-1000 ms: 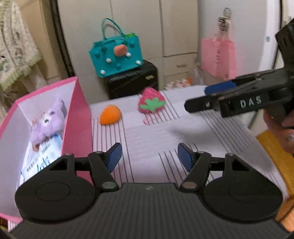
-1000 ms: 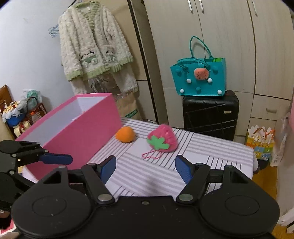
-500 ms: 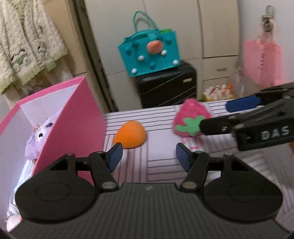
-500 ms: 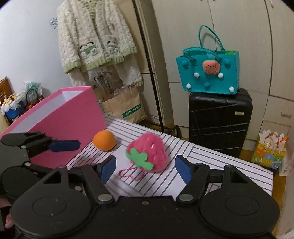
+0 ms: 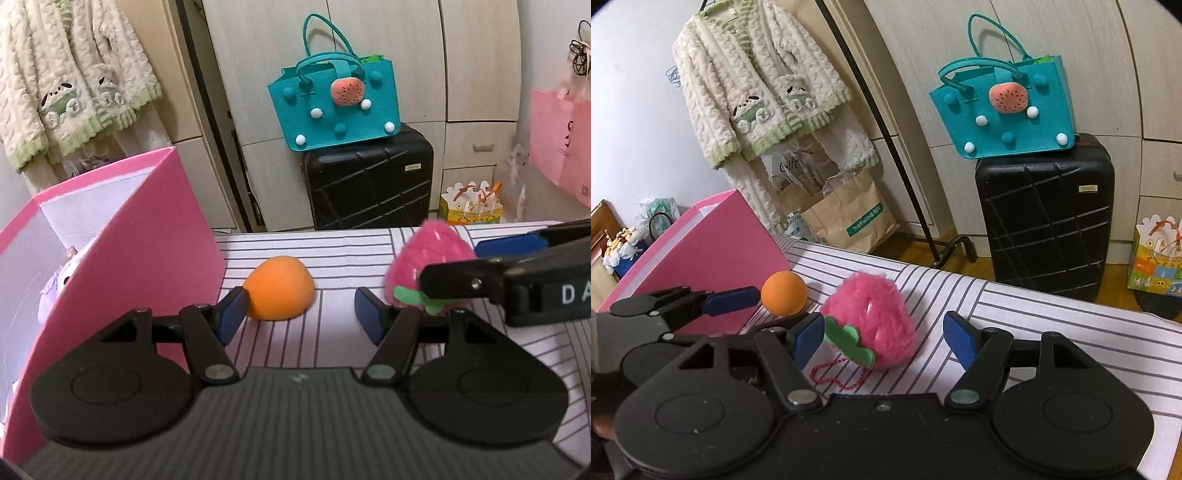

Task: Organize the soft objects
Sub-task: 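Grasp the orange sponge with the left tool while the right tool grasps the pink strawberry plush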

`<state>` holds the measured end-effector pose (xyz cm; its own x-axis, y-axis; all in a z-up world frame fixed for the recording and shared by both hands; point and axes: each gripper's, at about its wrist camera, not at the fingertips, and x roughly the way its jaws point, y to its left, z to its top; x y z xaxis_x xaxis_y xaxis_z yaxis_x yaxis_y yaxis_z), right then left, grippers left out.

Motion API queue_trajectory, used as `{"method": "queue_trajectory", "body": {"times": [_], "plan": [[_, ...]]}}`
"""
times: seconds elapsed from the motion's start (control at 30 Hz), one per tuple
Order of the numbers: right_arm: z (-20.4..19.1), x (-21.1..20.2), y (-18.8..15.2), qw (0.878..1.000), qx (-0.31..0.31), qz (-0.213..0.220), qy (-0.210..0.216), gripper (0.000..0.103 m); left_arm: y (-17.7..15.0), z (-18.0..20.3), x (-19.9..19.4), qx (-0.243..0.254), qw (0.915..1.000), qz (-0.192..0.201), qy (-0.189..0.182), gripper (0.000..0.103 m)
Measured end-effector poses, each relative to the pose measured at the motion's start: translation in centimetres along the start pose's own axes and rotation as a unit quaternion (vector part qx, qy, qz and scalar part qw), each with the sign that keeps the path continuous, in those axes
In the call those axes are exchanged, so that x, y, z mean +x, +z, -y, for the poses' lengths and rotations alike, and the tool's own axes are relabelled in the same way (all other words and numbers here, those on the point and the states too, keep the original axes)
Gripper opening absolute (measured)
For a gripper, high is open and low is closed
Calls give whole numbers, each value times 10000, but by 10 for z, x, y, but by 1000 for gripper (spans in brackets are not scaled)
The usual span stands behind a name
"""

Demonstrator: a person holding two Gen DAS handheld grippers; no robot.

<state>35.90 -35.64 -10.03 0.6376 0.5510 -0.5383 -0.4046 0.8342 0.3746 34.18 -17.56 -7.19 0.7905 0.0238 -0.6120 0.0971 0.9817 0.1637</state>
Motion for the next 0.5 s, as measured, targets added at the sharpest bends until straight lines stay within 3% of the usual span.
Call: {"method": "queue_trajectory", "body": {"times": [0.17,0.27,0.37,0.43,0.5], "plan": [[-1,5,0,10000,-80,-32,-29,75,1,2,7,82,9999,39,146,63],[-4,5,-2,9997,-218,-27,-42,68,0,5,9,186,9995,48,263,61],[-7,5,-2,9994,-322,-63,92,47,-1,7,12,267,9987,63,420,50],[-9,2,-3,9992,-389,-24,47,43,-1,6,12,280,9982,100,529,37],[-12,-2,-4,9992,-401,4,-11,42,0,3,11,291,9978,126,587,35]]}}
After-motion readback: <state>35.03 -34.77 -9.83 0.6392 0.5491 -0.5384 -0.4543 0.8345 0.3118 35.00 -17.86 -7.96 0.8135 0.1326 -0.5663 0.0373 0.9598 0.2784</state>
